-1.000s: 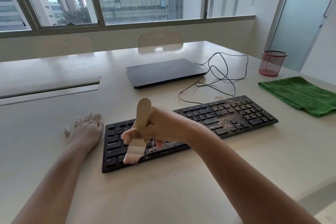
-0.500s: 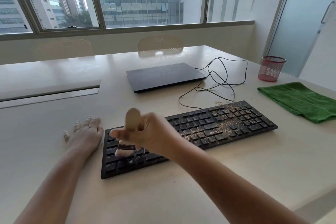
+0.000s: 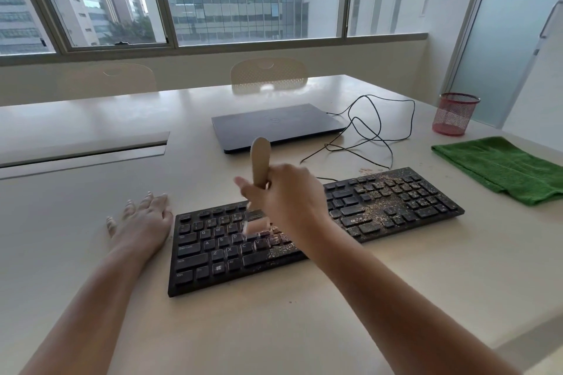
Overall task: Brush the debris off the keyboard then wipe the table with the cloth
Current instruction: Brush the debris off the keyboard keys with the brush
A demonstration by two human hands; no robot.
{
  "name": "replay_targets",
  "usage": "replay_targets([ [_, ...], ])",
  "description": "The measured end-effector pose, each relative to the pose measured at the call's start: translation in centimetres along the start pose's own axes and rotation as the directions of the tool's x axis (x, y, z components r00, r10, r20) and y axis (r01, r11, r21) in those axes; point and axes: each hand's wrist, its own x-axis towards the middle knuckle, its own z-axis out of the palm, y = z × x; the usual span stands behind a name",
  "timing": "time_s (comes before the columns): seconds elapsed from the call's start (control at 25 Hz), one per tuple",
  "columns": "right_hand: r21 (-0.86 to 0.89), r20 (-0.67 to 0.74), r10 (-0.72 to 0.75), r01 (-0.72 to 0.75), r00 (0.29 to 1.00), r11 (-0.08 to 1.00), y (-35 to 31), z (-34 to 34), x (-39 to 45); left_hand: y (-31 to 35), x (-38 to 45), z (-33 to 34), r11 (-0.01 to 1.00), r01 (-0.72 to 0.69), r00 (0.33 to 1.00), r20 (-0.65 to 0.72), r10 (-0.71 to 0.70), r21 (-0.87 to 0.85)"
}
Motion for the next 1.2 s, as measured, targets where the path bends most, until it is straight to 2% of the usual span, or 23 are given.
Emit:
replay_targets([
  [0.08, 0.193, 0.069, -0.054, 0.04, 0.996, 0.98, -1.2, 0.9, -0.7, 0.1, 0.1, 0.0, 1.0, -0.005, 1.0, -0.007, 0.005, 0.0],
  [0.12, 0.205, 0.095, -0.062, 0.041, 0.994, 0.978, -1.5, 1.4, -1.0, 0.1, 0.1, 0.0, 1.0, -0.003, 1.0, -0.008, 0.003, 0.002],
  [0.2, 0.047, 0.094, -0.028, 0.023, 0.995, 0.999, -0.9, 1.5, -0.5, 0.1, 0.2, 0.0, 1.0, 0.0, 1.0, 0.0, 0.0, 0.008],
  [0.28, -0.124, 0.006, 0.053, -0.052, 0.999, 0.991, 0.5, 0.4, 0.6, 0.1, 0.3, 0.1, 1.0, -0.001, 1.0, 0.001, 0.001, 0.004],
  [0.36, -0.138, -0.1, 0.091, -0.105, 0.991, 0.985, 1.6, -0.7, 1.2, 0.1, 0.2, 0.0, 1.0, -0.001, 1.0, 0.0, 0.001, 0.003],
  [0.44, 0.042, -0.087, 0.049, -0.046, 0.995, 0.998, 1.6, -0.6, 1.2, 0.1, 0.2, 0.1, 1.0, 0.0, 1.0, 0.001, 0.0, 0.006],
  [0.52, 0.249, 0.04, -0.047, 0.035, 0.998, 0.968, 0.2, 0.5, 0.4, 0.0, 0.2, 0.1, 1.0, 0.002, 1.0, 0.003, -0.002, 0.01],
  [0.56, 0.261, 0.092, -0.091, 0.065, 0.992, 0.963, -0.5, 1.2, -0.1, 0.0, 0.2, 0.1, 1.0, 0.002, 1.0, 0.005, -0.002, 0.012],
  [0.68, 0.012, 0.098, -0.118, 0.118, 0.988, 0.993, 0.1, 1.8, 0.1, 0.0, 0.2, 0.1, 1.0, -0.001, 1.0, 0.005, 0.001, 0.015],
  [0.8, -0.105, -0.047, 0.034, -0.039, 0.998, 0.994, 2.0, 0.2, 1.3, 0.1, 0.0, 0.0, 1.0, 0.0, 1.0, 0.003, 0.0, 0.004],
  [0.88, -0.029, -0.076, -0.021, 0.019, 0.997, 0.999, 2.0, 0.4, 1.2, 0.1, 0.0, 0.0, 1.0, 0.001, 1.0, 0.005, -0.001, 0.002],
  [0.96, 0.17, -0.004, -0.161, 0.159, 0.987, 0.973, 0.9, 1.7, 0.5, 0.1, 0.1, 0.1, 1.0, 0.0, 1.0, 0.006, 0.0, 0.006],
  [1.0, 0.271, 0.047, -0.201, 0.181, 0.979, 0.945, 0.4, 2.3, 0.2, 0.1, 0.2, 0.1, 1.0, 0.0, 1.0, 0.002, 0.0, 0.01],
  [1.12, 0.437, 0.211, -0.199, 0.09, 0.957, 0.895, 0.7, 2.8, 0.6, 0.1, 0.2, 0.1, 1.0, -0.002, 1.0, -0.006, 0.002, 0.009],
  [1.2, 0.462, 0.264, -0.177, 0.037, 0.948, 0.886, 1.3, 2.6, 1.1, 0.0, 0.1, 0.1, 1.0, -0.002, 1.0, -0.002, 0.002, 0.005],
])
